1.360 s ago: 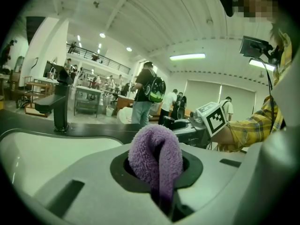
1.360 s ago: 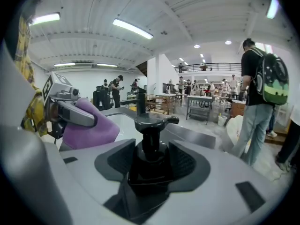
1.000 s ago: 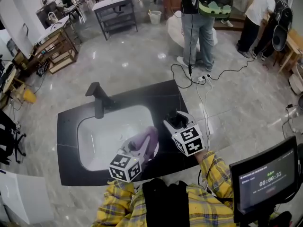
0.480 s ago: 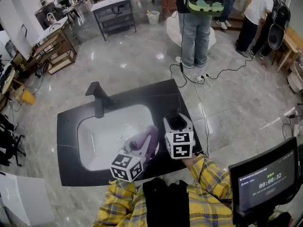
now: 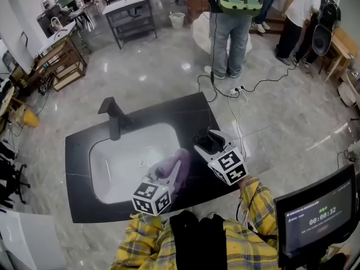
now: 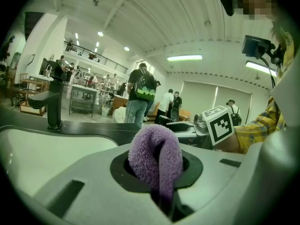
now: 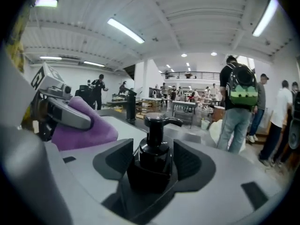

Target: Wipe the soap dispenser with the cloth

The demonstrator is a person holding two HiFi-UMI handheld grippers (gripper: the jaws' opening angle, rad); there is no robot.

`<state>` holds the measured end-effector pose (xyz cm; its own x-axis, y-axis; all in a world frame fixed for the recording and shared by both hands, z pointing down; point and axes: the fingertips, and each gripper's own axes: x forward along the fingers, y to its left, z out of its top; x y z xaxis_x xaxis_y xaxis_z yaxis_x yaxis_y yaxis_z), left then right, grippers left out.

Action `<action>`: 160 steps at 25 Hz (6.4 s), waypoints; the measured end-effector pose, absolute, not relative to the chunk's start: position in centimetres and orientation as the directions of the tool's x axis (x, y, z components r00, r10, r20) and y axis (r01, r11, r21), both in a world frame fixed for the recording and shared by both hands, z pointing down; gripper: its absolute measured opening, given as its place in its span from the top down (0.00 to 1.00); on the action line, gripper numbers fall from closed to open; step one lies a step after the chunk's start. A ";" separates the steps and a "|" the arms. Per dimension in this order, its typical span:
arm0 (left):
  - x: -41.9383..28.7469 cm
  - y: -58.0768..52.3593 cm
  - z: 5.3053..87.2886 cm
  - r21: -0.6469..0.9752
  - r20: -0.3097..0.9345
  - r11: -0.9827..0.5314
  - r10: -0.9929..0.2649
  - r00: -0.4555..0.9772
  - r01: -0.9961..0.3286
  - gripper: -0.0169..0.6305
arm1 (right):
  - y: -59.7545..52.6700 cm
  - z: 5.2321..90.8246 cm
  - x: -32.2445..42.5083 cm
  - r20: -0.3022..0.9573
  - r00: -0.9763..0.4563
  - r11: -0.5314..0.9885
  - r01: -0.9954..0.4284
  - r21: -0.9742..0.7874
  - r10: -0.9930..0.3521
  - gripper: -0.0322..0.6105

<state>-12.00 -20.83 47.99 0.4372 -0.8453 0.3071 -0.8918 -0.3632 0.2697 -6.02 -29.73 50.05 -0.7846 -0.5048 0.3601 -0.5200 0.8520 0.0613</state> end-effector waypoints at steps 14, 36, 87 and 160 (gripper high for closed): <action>-12.8 -20.4 47.7 0.264 0.302 -0.358 -0.851 0.429 -0.896 0.91 | -29.8 50.6 -6.9 0.457 -0.850 0.961 -0.274 0.040 -0.261 0.65; -12.5 -22.1 46.5 0.198 0.273 -0.384 -0.862 0.427 -0.902 0.91 | -30.5 50.9 -6.7 0.433 -0.623 0.681 -0.731 -0.028 -0.651 0.66; -1.8 -25.1 52.3 0.110 0.517 -0.739 -0.529 0.673 -0.665 0.91 | -27.3 49.6 5.8 0.333 -0.577 0.535 -0.816 -0.219 -0.746 0.70; -14.5 -20.0 49.0 0.201 0.401 -0.373 -0.812 0.424 -0.906 0.91 | -30.2 50.8 -7.9 0.401 -0.804 0.880 -0.475 0.014 -0.440 0.62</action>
<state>-14.47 -20.05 48.96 0.4237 -0.8123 0.4009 -0.9057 -0.3732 0.2010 -7.86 -30.19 50.81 -0.8035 -0.4398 0.4012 -0.4746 0.8801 0.0143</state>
